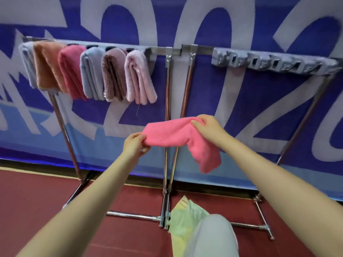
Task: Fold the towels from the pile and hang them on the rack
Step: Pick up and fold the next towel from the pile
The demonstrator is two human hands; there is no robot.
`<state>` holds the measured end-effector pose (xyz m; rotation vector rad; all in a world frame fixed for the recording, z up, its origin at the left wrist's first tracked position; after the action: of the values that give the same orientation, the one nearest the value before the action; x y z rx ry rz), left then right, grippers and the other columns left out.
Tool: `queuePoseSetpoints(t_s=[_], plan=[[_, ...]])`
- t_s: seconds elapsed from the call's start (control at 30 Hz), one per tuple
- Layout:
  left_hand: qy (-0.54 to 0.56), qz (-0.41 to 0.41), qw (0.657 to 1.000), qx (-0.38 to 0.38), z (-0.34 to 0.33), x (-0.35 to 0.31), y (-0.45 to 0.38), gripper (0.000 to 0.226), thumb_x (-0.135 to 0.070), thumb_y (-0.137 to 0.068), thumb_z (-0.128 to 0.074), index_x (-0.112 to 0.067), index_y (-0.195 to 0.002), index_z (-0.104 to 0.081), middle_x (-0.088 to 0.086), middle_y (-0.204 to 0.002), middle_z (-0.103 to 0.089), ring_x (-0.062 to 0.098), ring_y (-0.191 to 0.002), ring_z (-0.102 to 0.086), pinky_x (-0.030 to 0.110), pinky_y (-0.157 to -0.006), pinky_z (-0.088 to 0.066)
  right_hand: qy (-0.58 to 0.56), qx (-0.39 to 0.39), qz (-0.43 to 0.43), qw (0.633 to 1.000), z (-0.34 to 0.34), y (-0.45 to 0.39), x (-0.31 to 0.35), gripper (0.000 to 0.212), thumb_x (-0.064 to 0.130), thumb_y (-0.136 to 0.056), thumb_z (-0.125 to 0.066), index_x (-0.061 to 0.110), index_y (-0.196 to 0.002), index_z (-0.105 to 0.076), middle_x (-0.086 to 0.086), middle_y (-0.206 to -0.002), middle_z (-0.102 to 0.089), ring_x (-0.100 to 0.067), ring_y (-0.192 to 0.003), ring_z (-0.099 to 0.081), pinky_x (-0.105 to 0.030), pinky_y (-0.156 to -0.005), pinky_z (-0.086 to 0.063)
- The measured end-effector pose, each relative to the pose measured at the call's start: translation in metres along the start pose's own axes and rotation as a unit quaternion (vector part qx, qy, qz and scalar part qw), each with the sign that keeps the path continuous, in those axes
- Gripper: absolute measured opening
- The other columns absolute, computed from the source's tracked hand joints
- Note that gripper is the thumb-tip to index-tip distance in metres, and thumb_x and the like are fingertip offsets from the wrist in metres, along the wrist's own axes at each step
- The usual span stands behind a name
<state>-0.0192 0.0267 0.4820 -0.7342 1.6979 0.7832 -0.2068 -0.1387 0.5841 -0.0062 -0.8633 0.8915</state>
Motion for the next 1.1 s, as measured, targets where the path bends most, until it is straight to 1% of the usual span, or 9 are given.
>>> queuePoseSetpoints(t_s=[0.1,0.33,0.4,0.43,0.53,0.63,0.73,0.83,1.1], plan=[[-0.023,-0.014,0.999,0.024,-0.036,-0.029,-0.009,0.026,-0.005,-0.095,-0.044,-0.014,-0.072,-0.050,0.006,-0.072,-0.042,0.016,-0.056,-0.039,0.025,-0.057,-0.032,0.034,-0.014,0.028,0.999,0.047,-0.028,0.021,0.036,0.021,-0.091,-0.056,0.012,-0.058,-0.046,0.000,-0.061,-0.045,-0.013,-0.063,-0.040,-0.034,-0.060,-0.035],[-0.172,-0.018,0.981,0.084,-0.119,-0.082,-0.015,0.019,-0.004,-0.091,-0.043,-0.011,-0.079,-0.055,0.014,-0.078,-0.055,0.022,-0.063,-0.053,0.027,-0.058,-0.041,-0.001,-0.033,-0.002,0.999,0.132,-0.084,0.054,0.036,0.031,-0.089,-0.060,-0.004,-0.086,-0.068,-0.006,-0.076,-0.058,-0.012,-0.071,-0.049,-0.029,-0.064,-0.040],[-0.229,-0.033,0.970,0.070,-0.138,-0.098,-0.022,0.019,-0.015,-0.091,-0.047,-0.006,-0.101,-0.061,0.015,-0.099,-0.061,0.027,-0.080,-0.060,0.028,-0.058,-0.047,0.000,-0.028,-0.012,1.000,0.148,-0.097,0.059,0.033,0.032,-0.090,-0.061,0.001,-0.089,-0.071,-0.005,-0.081,-0.064,-0.014,-0.077,-0.056,-0.028,-0.067,-0.043],[-0.248,-0.045,0.966,0.058,-0.146,-0.107,-0.026,0.034,-0.023,-0.091,-0.048,-0.004,-0.118,-0.058,0.016,-0.114,-0.062,0.030,-0.093,-0.063,0.031,-0.063,-0.050,0.011,-0.023,-0.010,1.000,0.155,-0.104,0.060,0.030,0.033,-0.090,-0.061,0.005,-0.091,-0.072,-0.006,-0.086,-0.067,-0.017,-0.082,-0.060,-0.029,-0.070,-0.046],[-0.268,-0.117,0.956,0.033,-0.173,-0.144,-0.033,0.052,-0.034,-0.095,-0.041,-0.005,-0.138,-0.046,0.017,-0.136,-0.053,0.035,-0.120,-0.054,0.042,-0.097,-0.048,0.070,-0.008,0.010,0.997,0.166,-0.125,0.063,0.034,0.033,-0.091,-0.058,0.002,-0.097,-0.071,-0.014,-0.096,-0.068,-0.025,-0.089,-0.064,-0.037,-0.081,-0.051],[-0.298,-0.206,0.931,0.054,-0.209,-0.179,-0.038,0.038,-0.030,-0.098,-0.033,-0.009,-0.119,-0.057,0.011,-0.120,-0.060,0.031,-0.110,-0.056,0.037,-0.092,-0.044,0.090,0.002,0.010,0.996,0.175,-0.148,0.054,0.037,0.037,-0.089,-0.057,0.002,-0.089,-0.069,-0.007,-0.080,-0.061,-0.018,-0.076,-0.056,-0.036,-0.076,-0.050],[-0.313,-0.280,0.904,0.079,-0.240,-0.207,-0.043,0.026,-0.021,-0.100,-0.032,-0.015,-0.091,-0.055,0.004,-0.098,-0.058,0.025,-0.095,-0.053,0.032,-0.081,-0.039,0.086,-0.003,0.015,0.996,0.187,-0.170,0.045,0.038,0.036,-0.091,-0.056,0.000,-0.092,-0.067,-0.007,-0.084,-0.062,-0.016,-0.077,-0.054,-0.032,-0.074,-0.047],[-0.302,-0.313,0.895,0.095,-0.265,-0.220,-0.056,0.031,-0.022,-0.101,-0.034,-0.015,-0.115,-0.061,0.003,-0.122,-0.061,0.023,-0.115,-0.055,0.032,-0.096,-0.040,0.075,-0.005,0.026,0.997,0.195,-0.190,0.042,0.036,0.035,-0.094,-0.054,0.002,-0.098,-0.068,-0.010,-0.097,-0.068,-0.016,-0.083,-0.056,-0.031,-0.074,-0.047],[-0.269,-0.333,0.894,0.129,-0.302,-0.203,-0.089,0.041,-0.042,-0.100,-0.038,-0.019,-0.129,-0.054,-0.001,-0.121,-0.063,0.018,-0.107,-0.060,0.040,-0.095,-0.048,0.051,-0.001,0.027,0.998,0.197,-0.220,0.007,0.027,0.032,-0.096,-0.053,0.011,-0.102,-0.068,-0.001,-0.098,-0.065,-0.013,-0.083,-0.057,-0.022,-0.063,-0.042]])
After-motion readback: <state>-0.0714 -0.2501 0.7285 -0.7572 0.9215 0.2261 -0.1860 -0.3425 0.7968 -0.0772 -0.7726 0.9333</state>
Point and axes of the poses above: each hand's wrist, its own y-axis away from the middle knuckle, its own z-axis out of the back of the hand, x = y × z, the point moved 8 cm from there along -y, towards the middle knuckle
